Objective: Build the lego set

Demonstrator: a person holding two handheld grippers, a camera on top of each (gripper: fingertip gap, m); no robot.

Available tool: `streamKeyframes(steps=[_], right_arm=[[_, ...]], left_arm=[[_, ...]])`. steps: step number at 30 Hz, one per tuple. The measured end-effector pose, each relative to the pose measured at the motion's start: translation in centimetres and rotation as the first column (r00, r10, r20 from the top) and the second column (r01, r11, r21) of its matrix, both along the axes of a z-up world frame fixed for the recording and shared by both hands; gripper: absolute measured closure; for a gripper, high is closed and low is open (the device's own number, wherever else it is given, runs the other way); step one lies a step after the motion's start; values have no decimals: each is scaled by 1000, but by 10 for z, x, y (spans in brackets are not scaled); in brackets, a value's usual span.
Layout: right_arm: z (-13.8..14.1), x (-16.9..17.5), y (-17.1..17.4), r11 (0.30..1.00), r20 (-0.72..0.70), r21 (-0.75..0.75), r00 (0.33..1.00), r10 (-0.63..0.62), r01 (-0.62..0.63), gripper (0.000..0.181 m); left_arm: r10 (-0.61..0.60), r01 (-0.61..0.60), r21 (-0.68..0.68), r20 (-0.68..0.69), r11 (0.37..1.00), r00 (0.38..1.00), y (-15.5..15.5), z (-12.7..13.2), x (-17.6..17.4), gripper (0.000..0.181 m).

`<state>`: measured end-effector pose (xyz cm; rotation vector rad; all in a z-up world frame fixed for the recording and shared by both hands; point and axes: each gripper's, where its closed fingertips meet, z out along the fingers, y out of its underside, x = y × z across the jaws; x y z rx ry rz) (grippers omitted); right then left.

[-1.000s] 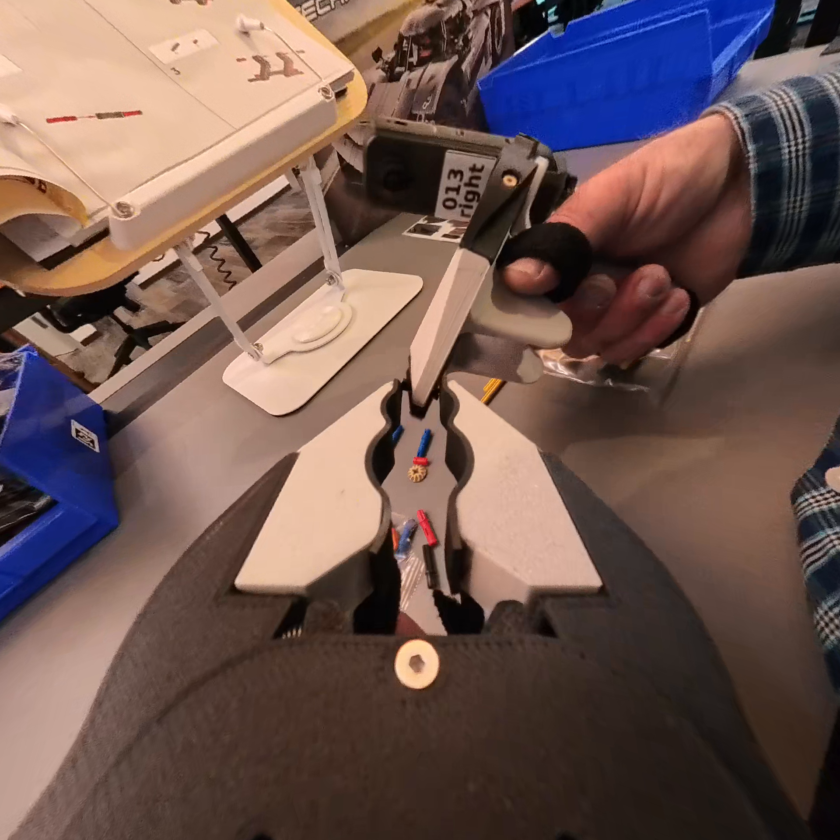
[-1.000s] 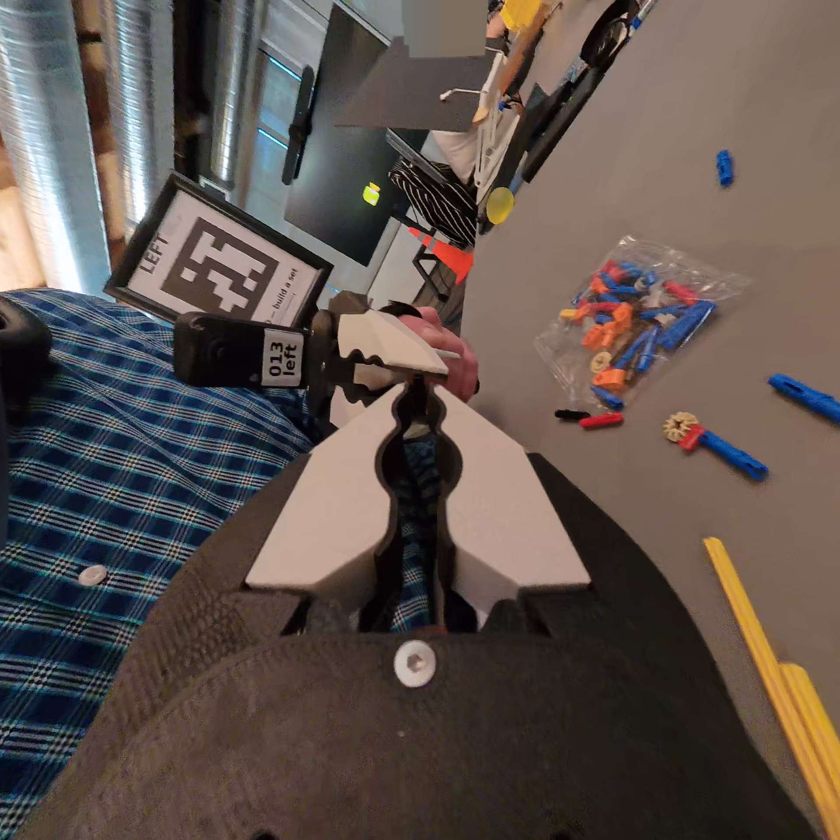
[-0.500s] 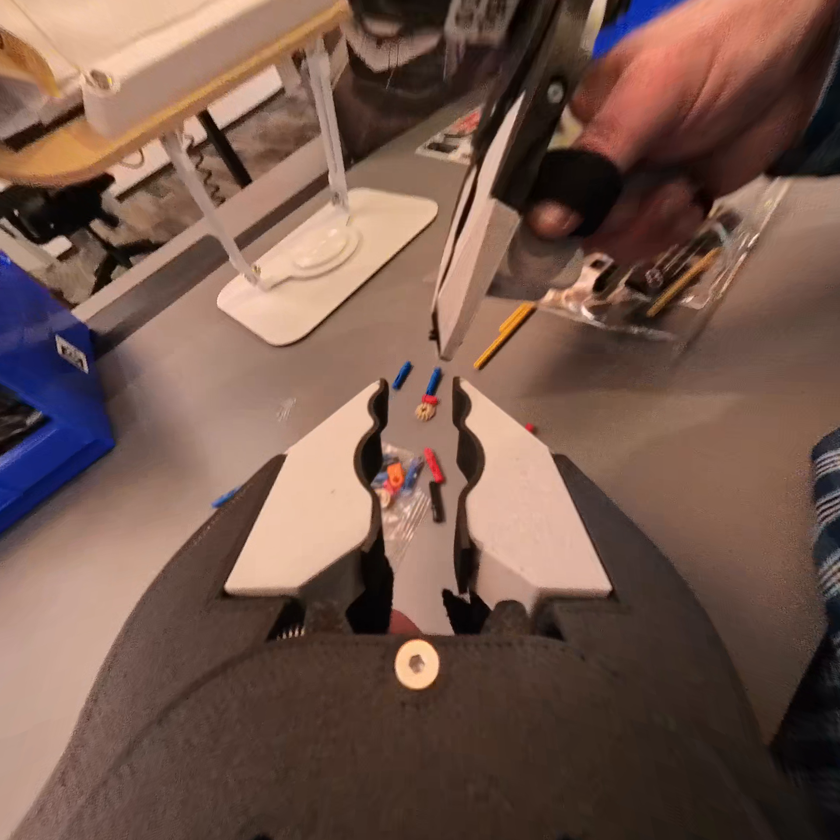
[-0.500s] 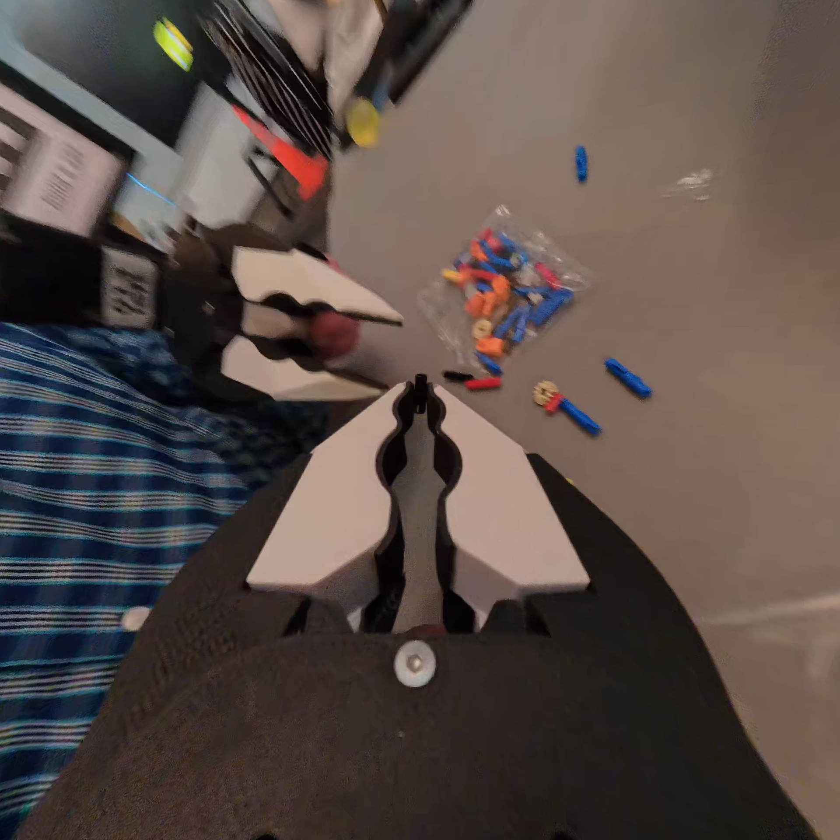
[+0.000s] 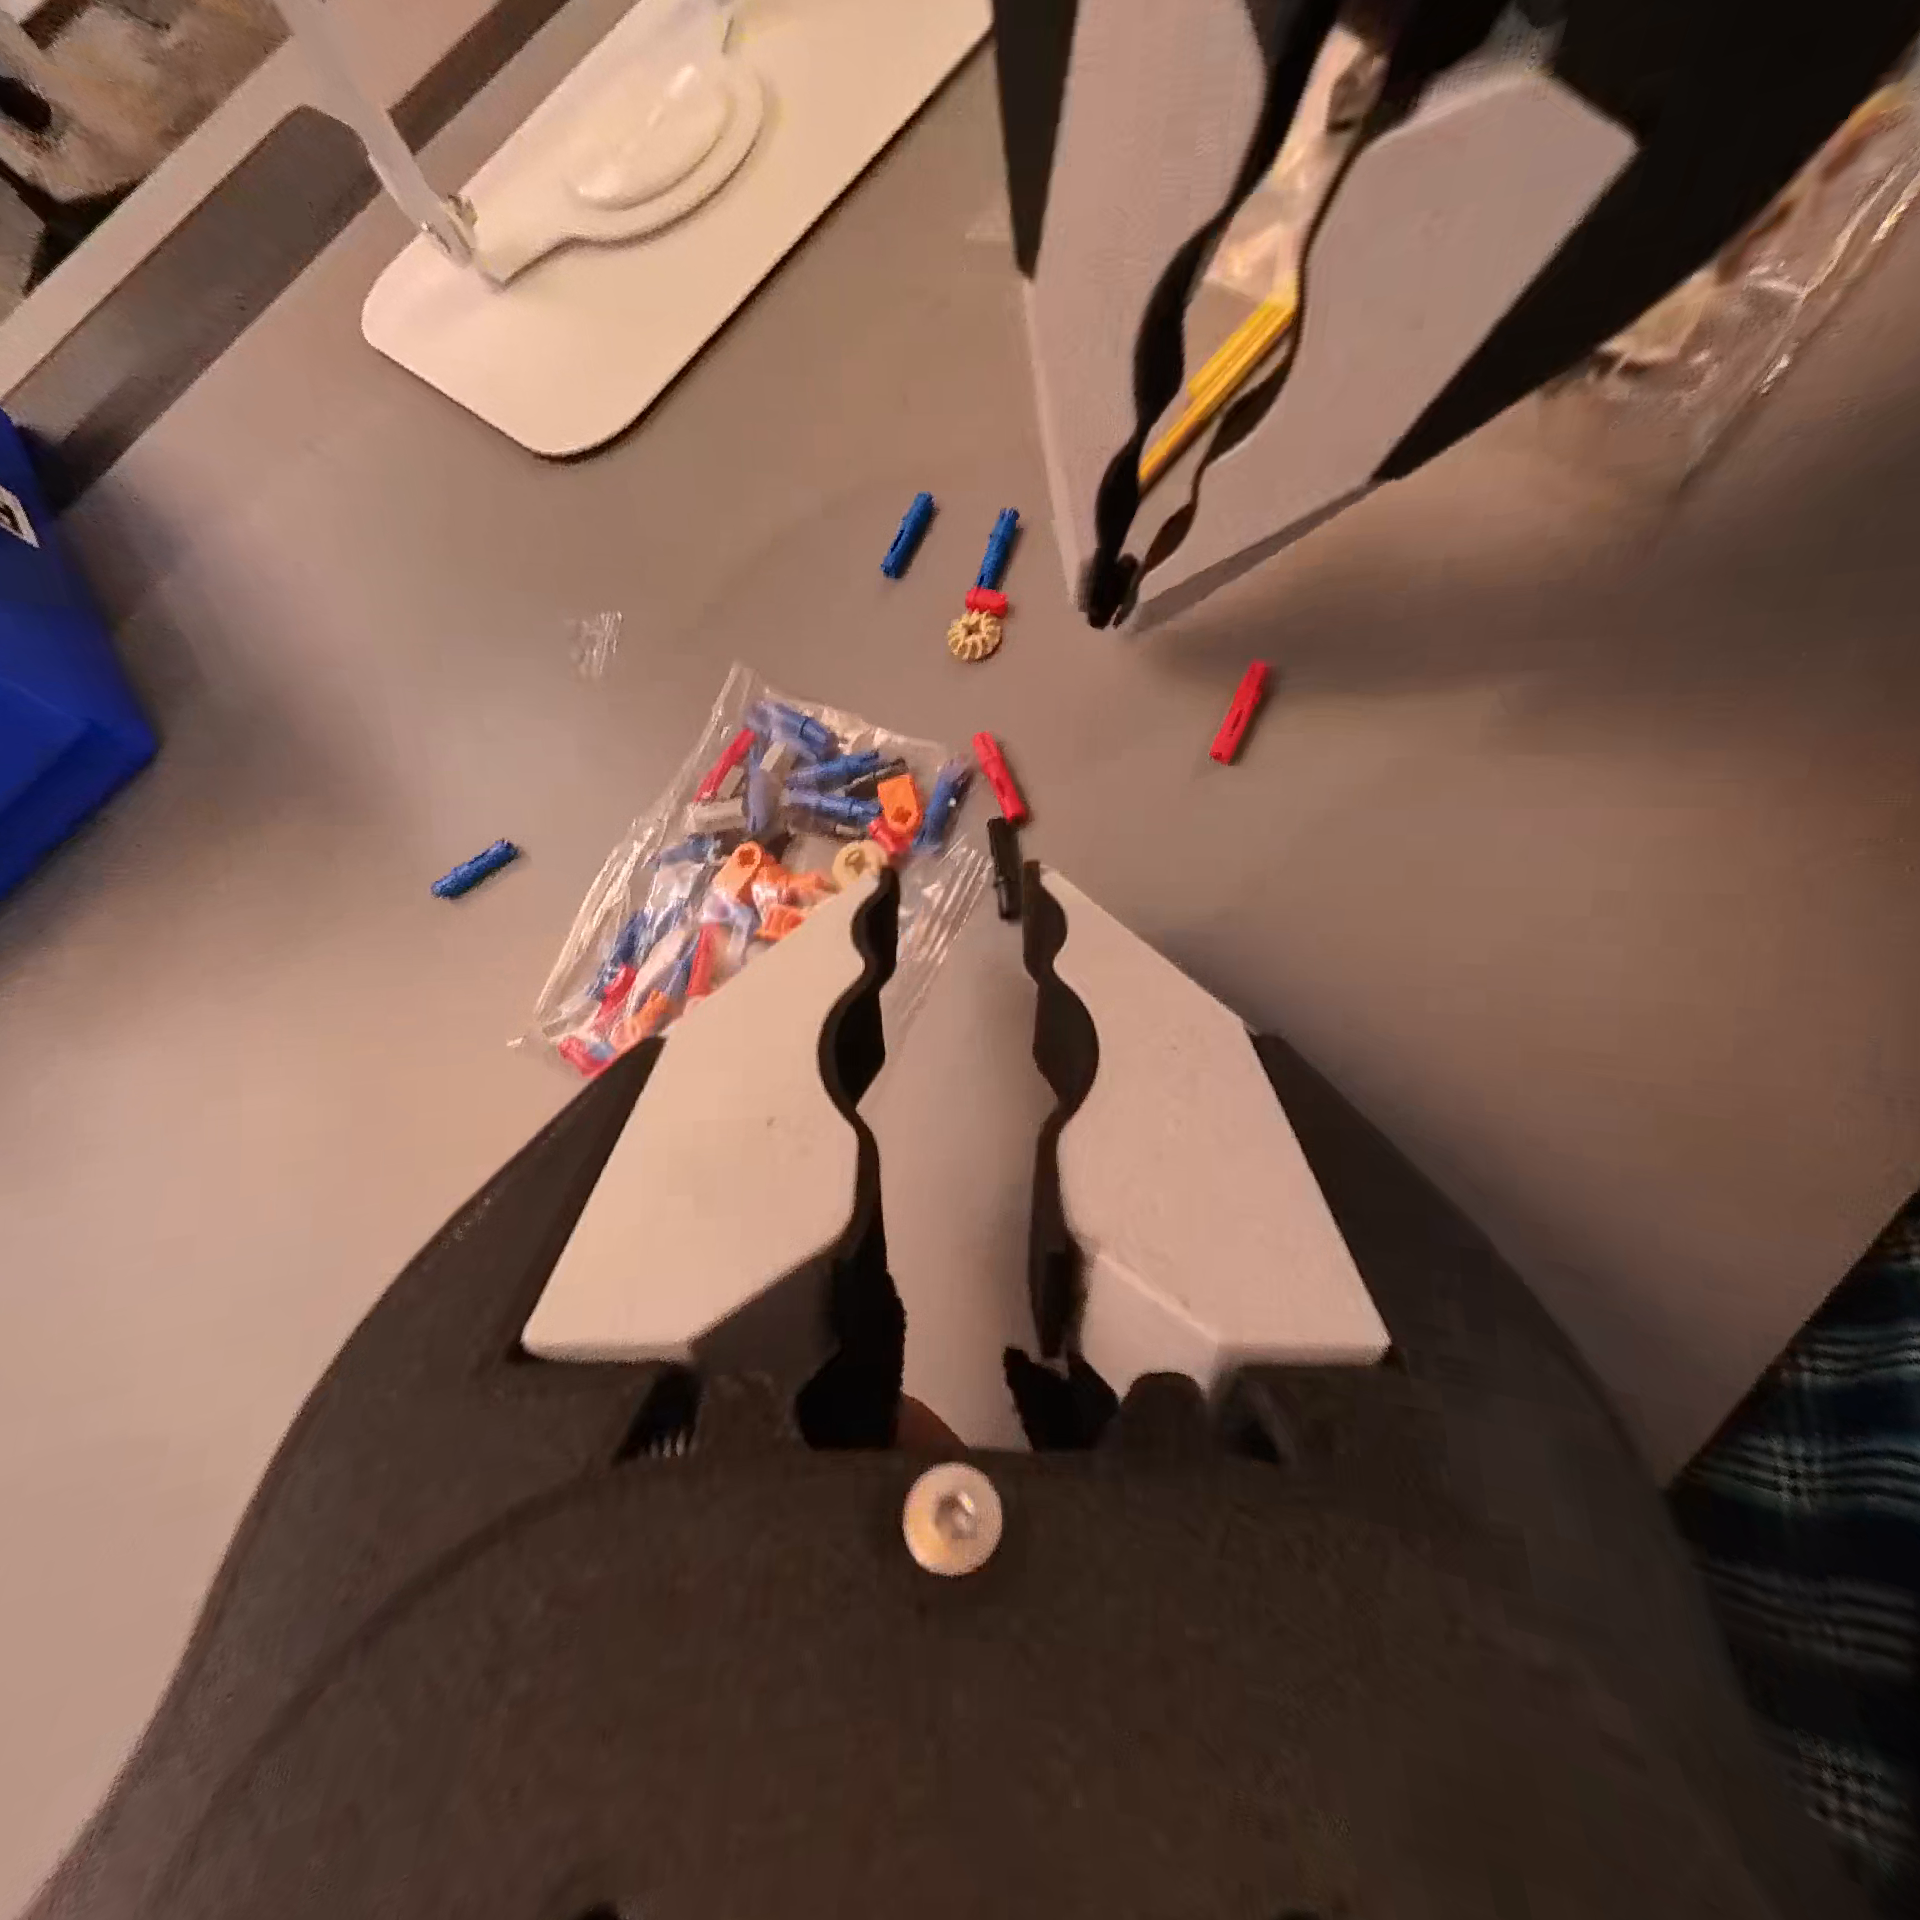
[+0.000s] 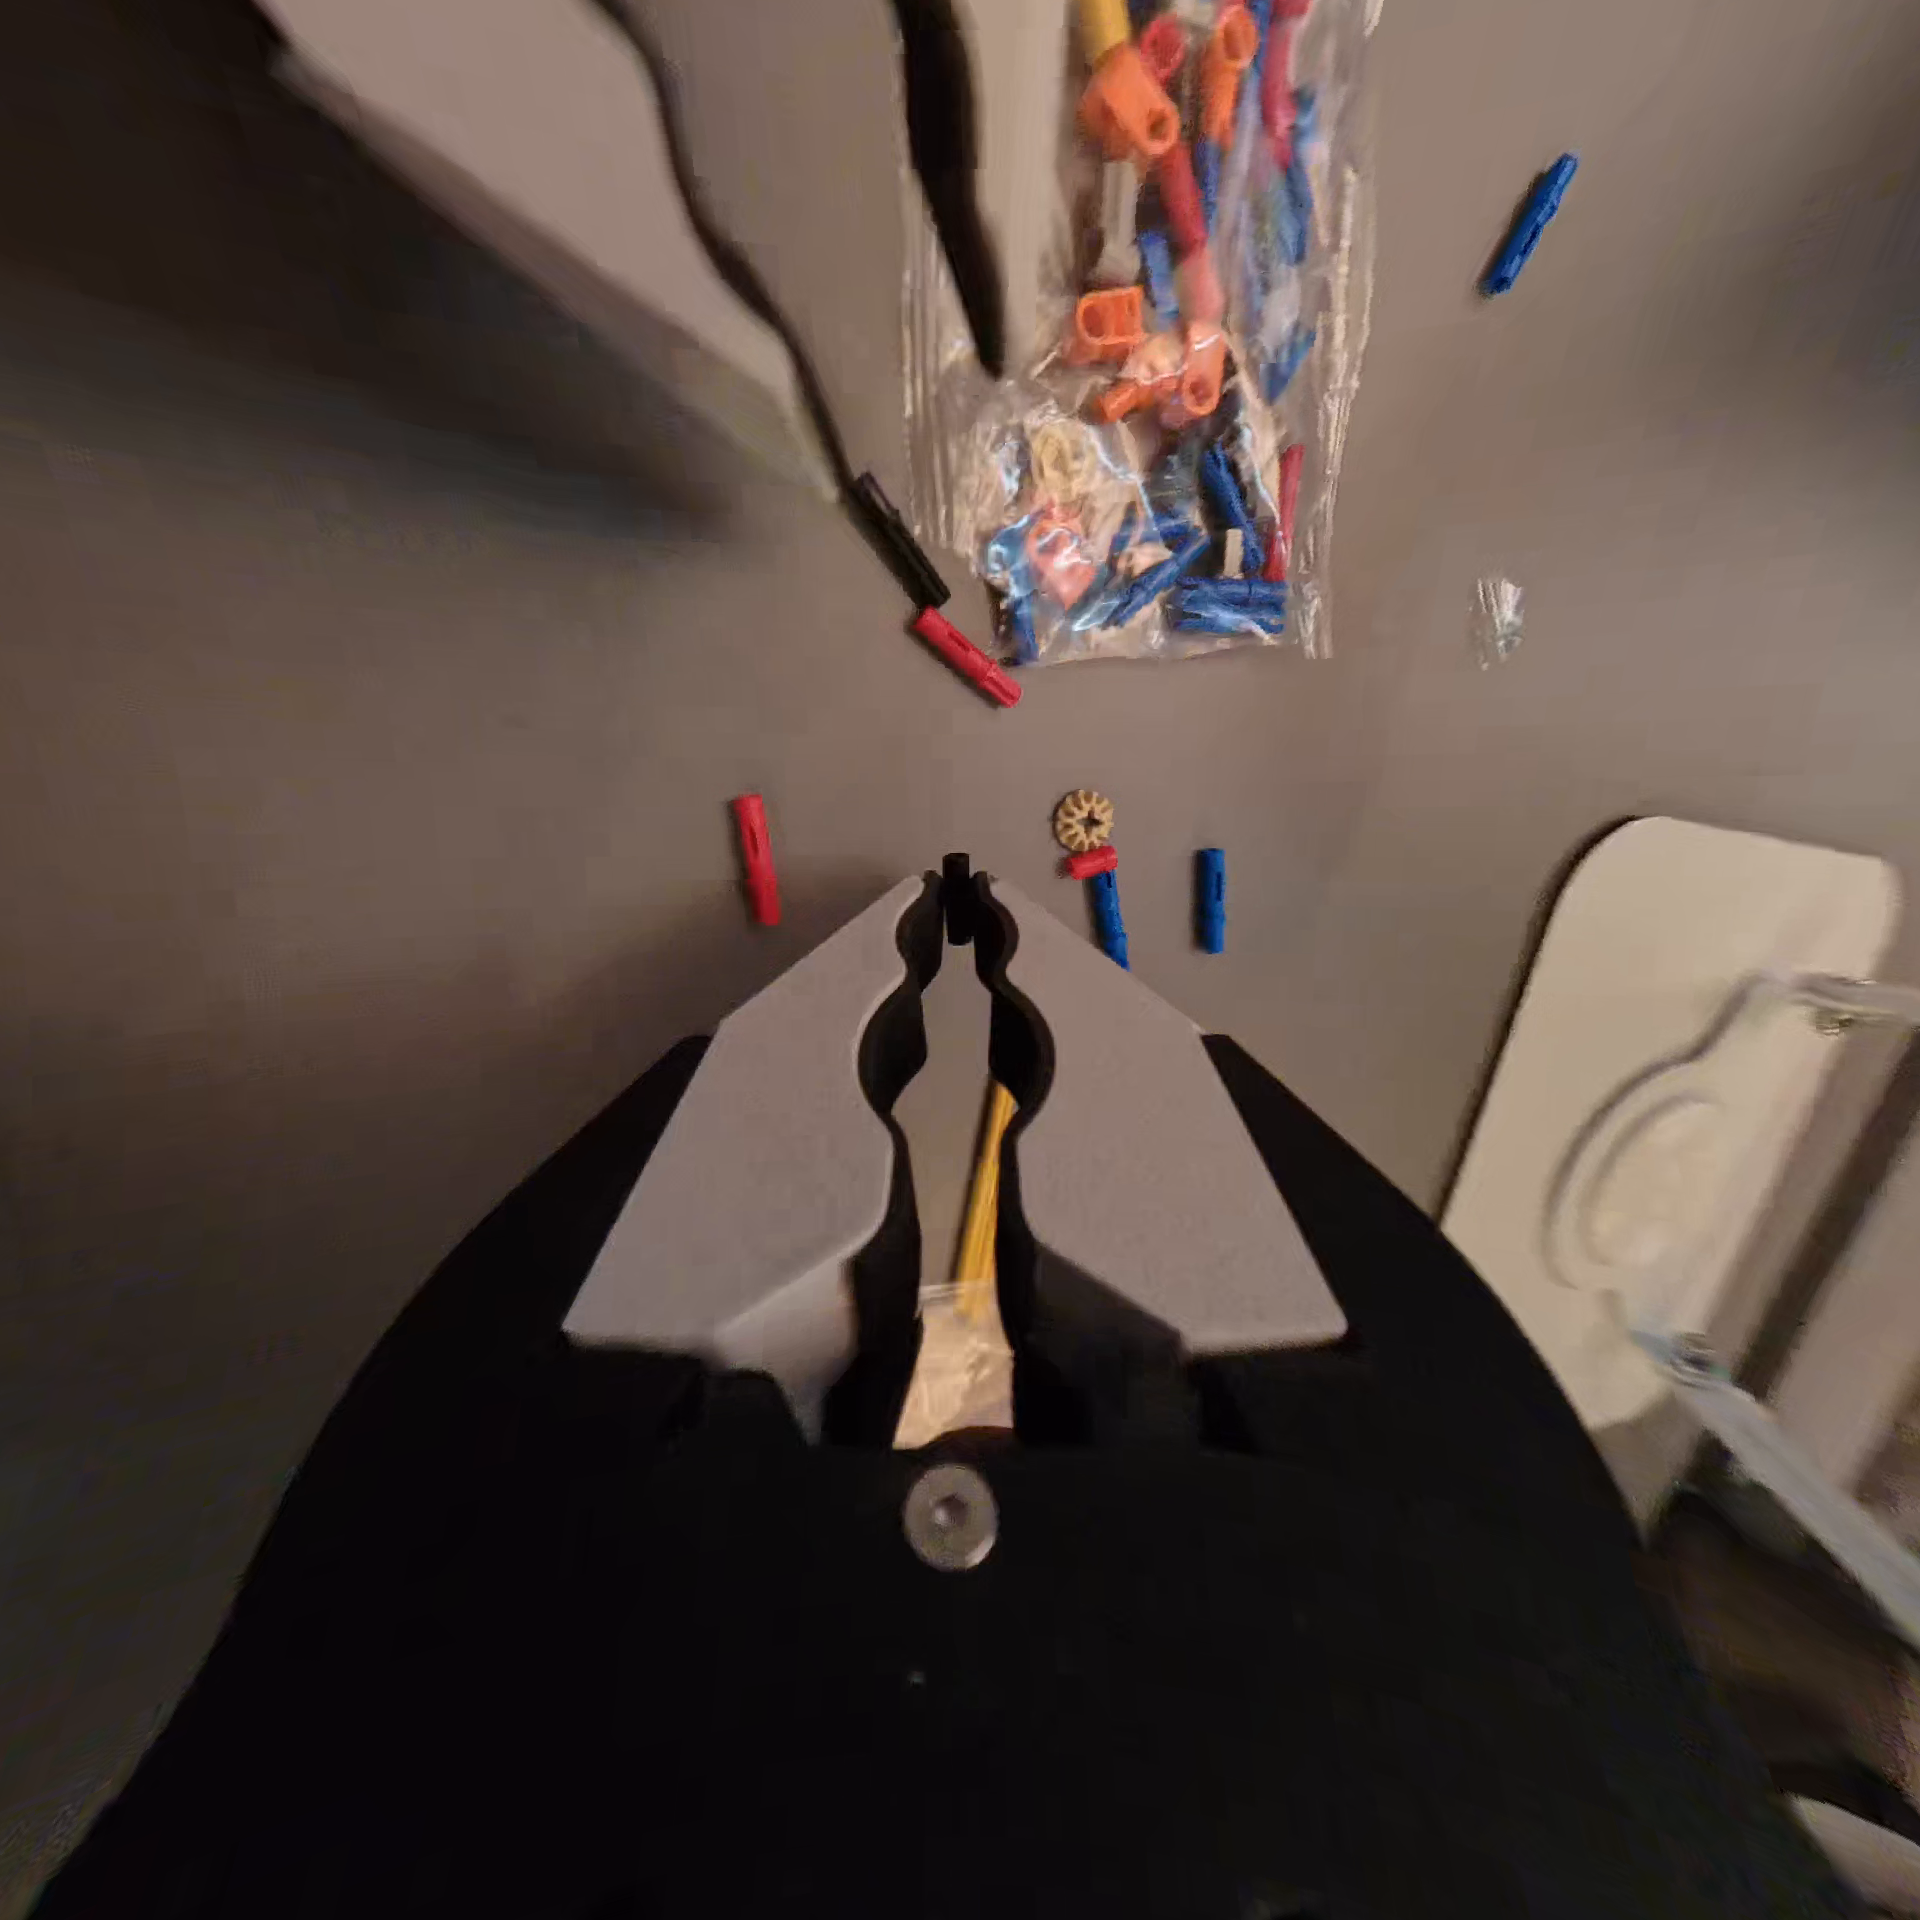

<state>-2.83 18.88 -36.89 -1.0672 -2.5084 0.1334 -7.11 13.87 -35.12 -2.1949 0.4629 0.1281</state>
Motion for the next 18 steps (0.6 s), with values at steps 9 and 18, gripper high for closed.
streamKeyframes(steps=[9, 18], right_arm=[[-7, -5, -1, 994, -31, 103, 999, 39, -36, 179], [-4, -7, -2, 995, -61, 93, 998, 29, -24, 170]], left_arm=[[7, -10, -62, -45, 998, 999, -5, -4, -23, 158], [-68, 51, -158, -102, 986, 993, -3, -11, -38, 150]])
